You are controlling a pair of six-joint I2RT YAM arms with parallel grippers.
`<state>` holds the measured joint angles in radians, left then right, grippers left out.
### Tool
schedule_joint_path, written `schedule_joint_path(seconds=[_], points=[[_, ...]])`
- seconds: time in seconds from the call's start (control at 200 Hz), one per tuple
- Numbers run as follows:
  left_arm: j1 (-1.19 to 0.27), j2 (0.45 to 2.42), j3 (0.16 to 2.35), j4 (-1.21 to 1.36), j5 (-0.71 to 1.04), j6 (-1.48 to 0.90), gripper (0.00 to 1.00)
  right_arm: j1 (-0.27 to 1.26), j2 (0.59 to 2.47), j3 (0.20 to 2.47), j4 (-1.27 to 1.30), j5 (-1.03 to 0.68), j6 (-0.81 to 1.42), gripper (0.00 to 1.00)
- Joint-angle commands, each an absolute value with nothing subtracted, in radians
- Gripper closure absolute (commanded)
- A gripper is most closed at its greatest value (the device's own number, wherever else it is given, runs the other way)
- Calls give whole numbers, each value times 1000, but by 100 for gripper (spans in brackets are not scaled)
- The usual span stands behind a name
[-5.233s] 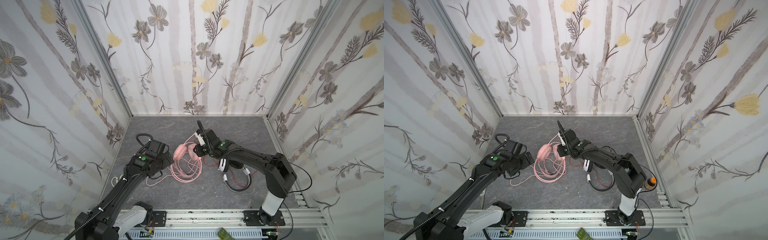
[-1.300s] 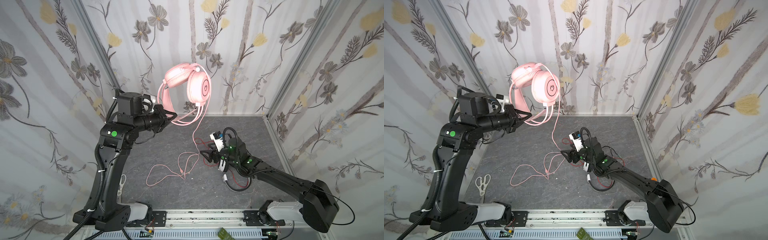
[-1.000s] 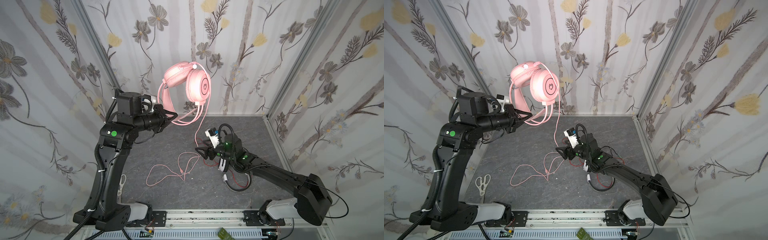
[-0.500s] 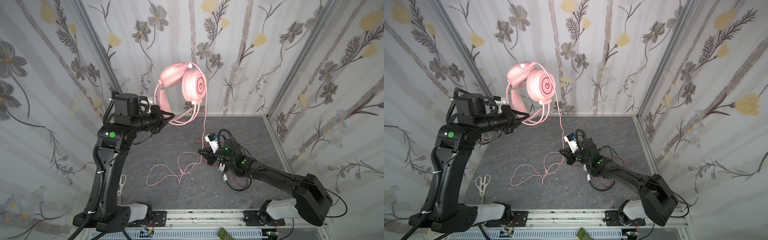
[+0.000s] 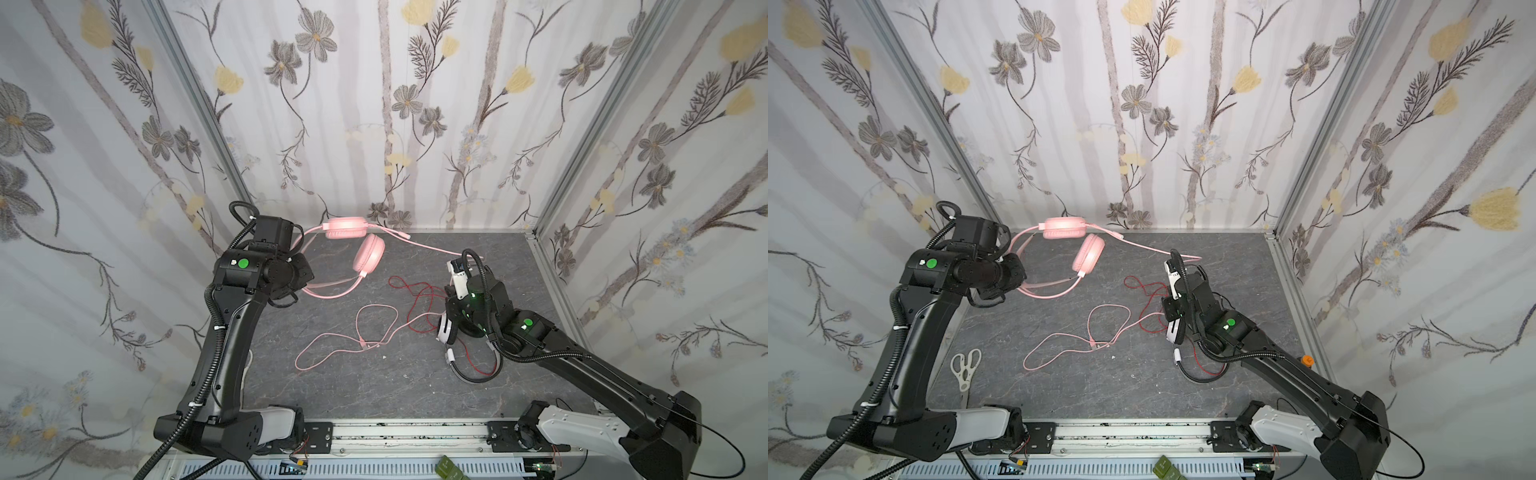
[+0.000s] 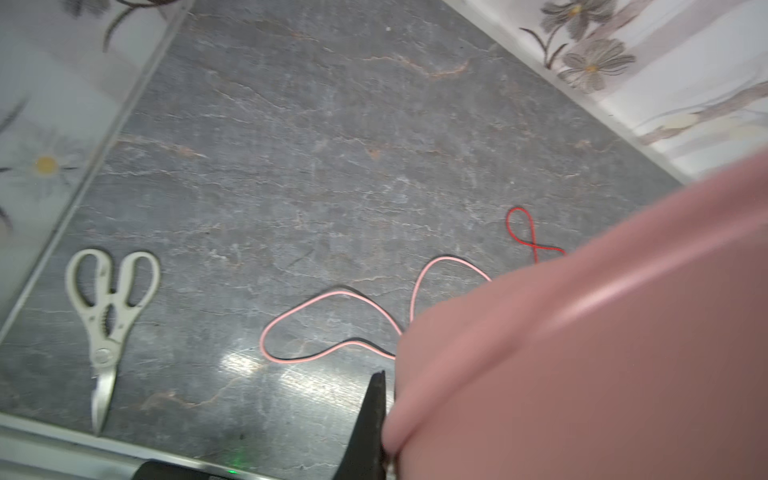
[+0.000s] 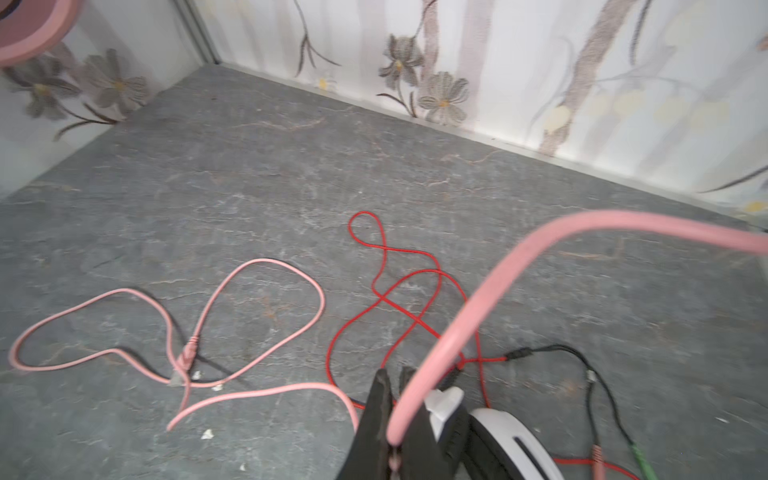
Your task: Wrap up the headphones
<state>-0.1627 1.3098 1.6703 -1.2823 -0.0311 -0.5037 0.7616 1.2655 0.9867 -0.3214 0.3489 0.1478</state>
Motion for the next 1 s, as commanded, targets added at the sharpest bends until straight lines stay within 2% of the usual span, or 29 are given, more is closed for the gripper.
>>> schedule_joint_path(seconds=[0.0, 0.31, 0.41, 0.49, 0.58, 0.799, 0.999], points=[[-166, 1302, 1663, -1288, -197, -468, 100, 764, 1250, 1034, -437, 531, 82, 100], [-165, 1328, 1667, -1323, -303, -485, 100, 802, 1202, 1055, -476, 652, -11, 100], [-158, 1341, 1682, -1311, -268, -496, 100, 811, 1176, 1015, -441, 495, -98, 100], [-155, 1360, 1712, -1304, -229, -505, 100, 817, 1168, 987, -447, 205, -163, 100], [-155, 1386, 1762, -1300, -209, -505, 100, 851, 1198, 985, -479, 12, -181, 100], [-154, 1464, 1839, -1304, -212, -480, 100, 914, 1258, 1016, -503, -203, -180, 100], [-155, 1483, 1775, -1283, -225, -463, 100, 918, 1233, 1077, -509, -326, -156, 100]])
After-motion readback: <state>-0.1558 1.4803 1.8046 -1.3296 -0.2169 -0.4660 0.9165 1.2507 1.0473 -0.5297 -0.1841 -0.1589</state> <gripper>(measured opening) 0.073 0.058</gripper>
